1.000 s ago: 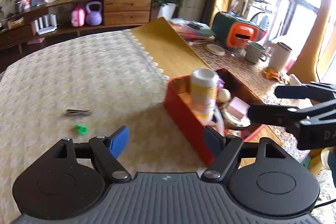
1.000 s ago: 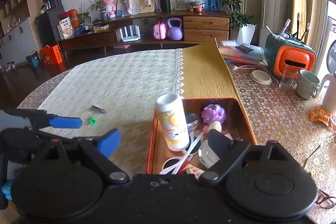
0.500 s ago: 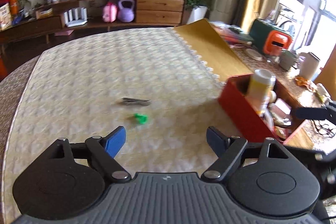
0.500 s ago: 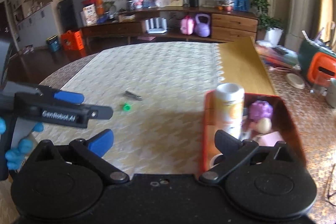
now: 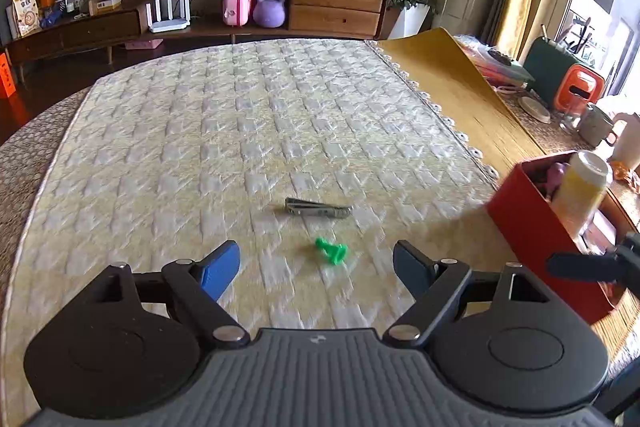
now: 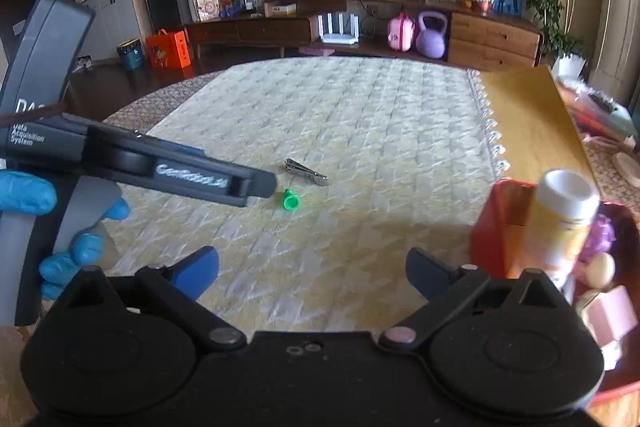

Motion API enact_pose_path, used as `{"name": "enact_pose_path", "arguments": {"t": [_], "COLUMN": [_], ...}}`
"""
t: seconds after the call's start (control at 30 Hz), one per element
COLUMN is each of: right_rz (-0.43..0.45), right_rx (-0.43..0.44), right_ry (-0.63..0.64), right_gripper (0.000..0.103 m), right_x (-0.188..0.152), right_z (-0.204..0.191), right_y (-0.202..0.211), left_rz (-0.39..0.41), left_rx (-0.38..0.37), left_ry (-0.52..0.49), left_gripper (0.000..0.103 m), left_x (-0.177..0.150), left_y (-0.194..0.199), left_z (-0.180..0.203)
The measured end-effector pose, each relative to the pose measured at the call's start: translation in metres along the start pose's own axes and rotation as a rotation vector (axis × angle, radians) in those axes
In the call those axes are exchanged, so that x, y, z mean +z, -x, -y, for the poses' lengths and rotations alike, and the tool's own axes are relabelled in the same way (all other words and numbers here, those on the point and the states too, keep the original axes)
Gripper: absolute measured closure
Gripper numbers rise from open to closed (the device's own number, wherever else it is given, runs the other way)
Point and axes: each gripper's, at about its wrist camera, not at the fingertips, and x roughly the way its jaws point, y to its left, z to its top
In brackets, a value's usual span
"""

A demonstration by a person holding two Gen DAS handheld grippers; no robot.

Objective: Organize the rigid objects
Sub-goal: 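Lower the left tool onto the nail clipper and close it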

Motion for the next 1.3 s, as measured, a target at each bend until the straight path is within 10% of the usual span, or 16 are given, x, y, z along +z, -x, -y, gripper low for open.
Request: {"name": "enact_pose_path", "arguments": {"t": [1.0,1.3], "right_rz": [-0.026,-0.004], "right_rx": [0.050,0.015], "right_ry": [0.079,0.082], "right_gripper": [0.061,0.087], "right_x": [0.016,0.014], "right_z": [-0.017,-0.018], "right_y": [-0.099,-0.100], "left_rz": [-0.016,0.015], "left_rx": [-0.017,-0.038], "left_ry": [-0.074,-0.112], "left_gripper": [0.019,0.042], "left_x": [0.017,0.013], "left_y": [-0.093,-0.090], "left_z": [-0.003,0.001]}}
